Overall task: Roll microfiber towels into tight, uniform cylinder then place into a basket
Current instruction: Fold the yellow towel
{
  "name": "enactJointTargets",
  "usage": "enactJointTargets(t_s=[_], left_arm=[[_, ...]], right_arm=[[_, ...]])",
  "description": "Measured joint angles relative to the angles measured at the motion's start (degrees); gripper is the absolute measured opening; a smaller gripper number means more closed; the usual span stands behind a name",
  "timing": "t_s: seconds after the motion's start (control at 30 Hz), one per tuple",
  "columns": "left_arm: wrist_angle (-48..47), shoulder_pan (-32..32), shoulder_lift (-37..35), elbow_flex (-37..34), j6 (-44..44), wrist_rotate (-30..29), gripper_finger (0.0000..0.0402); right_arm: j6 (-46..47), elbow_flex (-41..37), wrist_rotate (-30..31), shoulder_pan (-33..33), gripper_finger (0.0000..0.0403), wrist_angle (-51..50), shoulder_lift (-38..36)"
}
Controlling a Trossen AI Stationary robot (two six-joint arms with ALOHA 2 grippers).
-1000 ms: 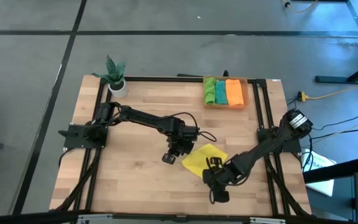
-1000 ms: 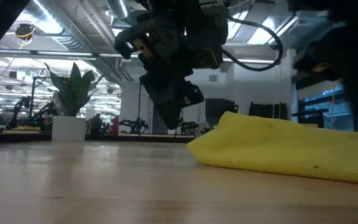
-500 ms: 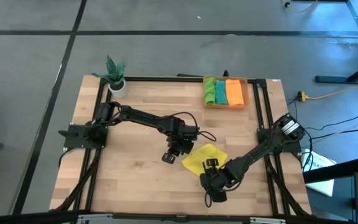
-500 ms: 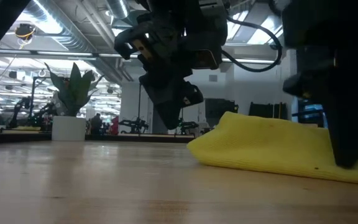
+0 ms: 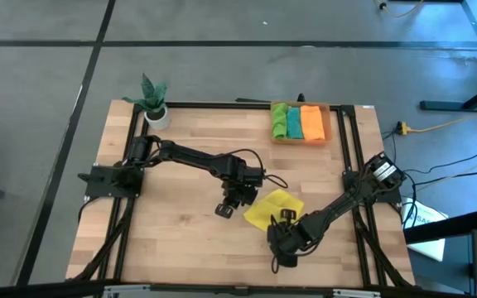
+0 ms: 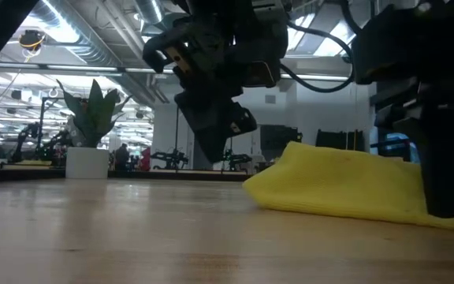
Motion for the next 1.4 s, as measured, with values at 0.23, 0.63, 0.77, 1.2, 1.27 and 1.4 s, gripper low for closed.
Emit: enactJointTargets(t_s=[0.23,0.63,0.77,1.2,1.27,1.4], left_arm=[[0.11,-1.12,0.0,0.0,1.29,0.86,0.0],[2.27,-3.89,0.0,0.0,4.39,1.76,0.0],[2.4,-4.1,0.0,0.0,4.39,1.72,0.0],[3.81,-4.36,0.0,0.0,8.39,1.45,0.0],[3.88,-4.63,0.0,0.02,10.04,1.37,0.0],[5.21,-4.99,0.0,0.04,10.17,-3.34,0.0]], right_arm=[[3.58,-0.02,0.61,-0.47,0.0046,-1.84,0.02],[7.24,4.93,-0.92,-1.17,0.0004,-7.78,0.57],[9.27,9.07,-0.97,-1.17,0.0002,-11.8,0.52],[13.49,12.92,-0.44,-1.09,0.0001,-14.74,0.35],[13.49,12.92,-0.45,-1.08,0.0001,-14.74,0.33],[13.47,12.94,-1.05,-1.08,0.0,-14.76,0.29]])
